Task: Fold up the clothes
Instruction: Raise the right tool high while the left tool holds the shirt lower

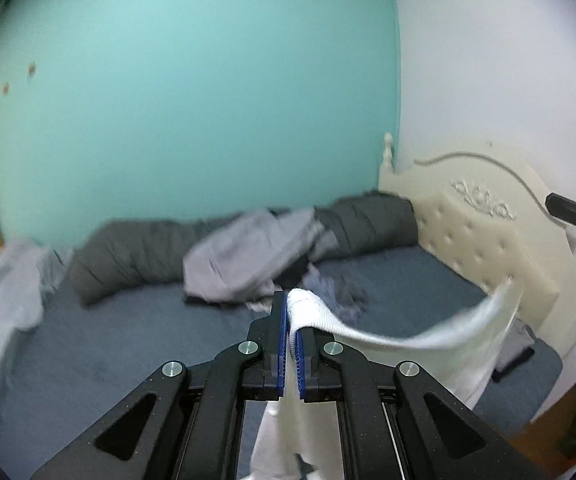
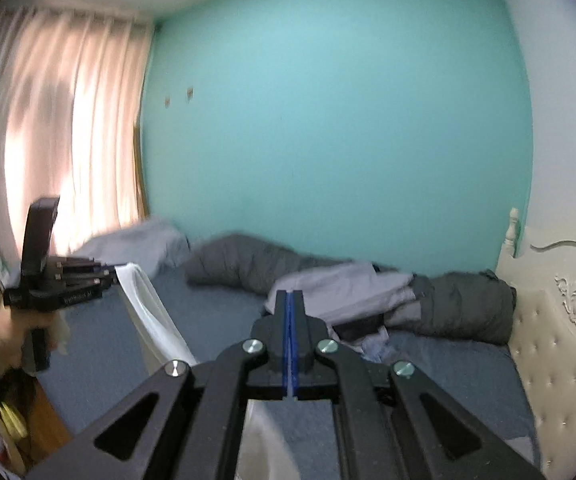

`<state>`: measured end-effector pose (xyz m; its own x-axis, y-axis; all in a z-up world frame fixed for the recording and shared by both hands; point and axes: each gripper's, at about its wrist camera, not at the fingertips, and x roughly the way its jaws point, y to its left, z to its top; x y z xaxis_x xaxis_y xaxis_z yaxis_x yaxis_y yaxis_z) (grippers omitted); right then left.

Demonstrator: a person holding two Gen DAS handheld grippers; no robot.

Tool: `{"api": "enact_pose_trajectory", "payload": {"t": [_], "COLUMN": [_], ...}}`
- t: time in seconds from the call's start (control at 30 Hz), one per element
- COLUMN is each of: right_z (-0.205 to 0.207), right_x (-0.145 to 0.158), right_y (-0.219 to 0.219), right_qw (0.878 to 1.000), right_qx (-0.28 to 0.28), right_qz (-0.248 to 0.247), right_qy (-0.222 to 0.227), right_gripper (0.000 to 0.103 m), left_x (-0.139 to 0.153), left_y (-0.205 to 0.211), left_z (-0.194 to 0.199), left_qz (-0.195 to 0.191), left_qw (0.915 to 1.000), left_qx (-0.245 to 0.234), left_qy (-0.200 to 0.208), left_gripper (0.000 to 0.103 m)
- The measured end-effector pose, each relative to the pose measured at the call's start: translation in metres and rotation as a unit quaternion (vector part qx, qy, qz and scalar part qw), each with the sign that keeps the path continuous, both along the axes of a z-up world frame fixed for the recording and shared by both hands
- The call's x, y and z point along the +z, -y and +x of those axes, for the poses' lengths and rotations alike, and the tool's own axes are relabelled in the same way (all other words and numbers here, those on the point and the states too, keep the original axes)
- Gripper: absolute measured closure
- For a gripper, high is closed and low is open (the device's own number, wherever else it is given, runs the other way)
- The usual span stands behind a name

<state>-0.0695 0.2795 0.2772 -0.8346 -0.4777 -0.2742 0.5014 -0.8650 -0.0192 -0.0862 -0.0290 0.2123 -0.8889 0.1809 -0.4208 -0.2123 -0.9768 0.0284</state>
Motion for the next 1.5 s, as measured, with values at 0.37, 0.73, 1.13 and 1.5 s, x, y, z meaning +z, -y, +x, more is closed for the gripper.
{"api": "enact_pose_trajectory", "payload": {"t": [0.37,0.73,1.13,1.5], "right_z": [-0.023,-0.06,-0.088,-0.115], "right_x": [-0.109,-0.232,-0.322,-0.371], "right_y": [0.022,0.053,0.101,0.126], "right_qw": [0.99,0.961,0.939,0.94], "right_qx": [0.022,0.048,0.093,0.031], "right_qz": [-0.02,-0.079,-0.08,-0.058], "right_qy": [0.14,0.261,0.321,0.334], "right_gripper": [0.103,0.101,0.063,0.06], "left_x": [-0.019,-0.068,-0.121,-0.129], "left_y": [-0.022,-0.037,-0.052,-0.045], "left_z": [-0.016,-0.059,-0.118,-0.121], "left_qz": [-0.061,-0.053,-0.058,-0.065], "left_qw": [0.9963,0.9932,0.9867,0.9855], "left_qx": [0.01,-0.001,-0.014,-0.021], "left_qy": [0.059,0.104,0.151,0.156], "left_gripper": [0.1,0.1,0.1,0.1]}}
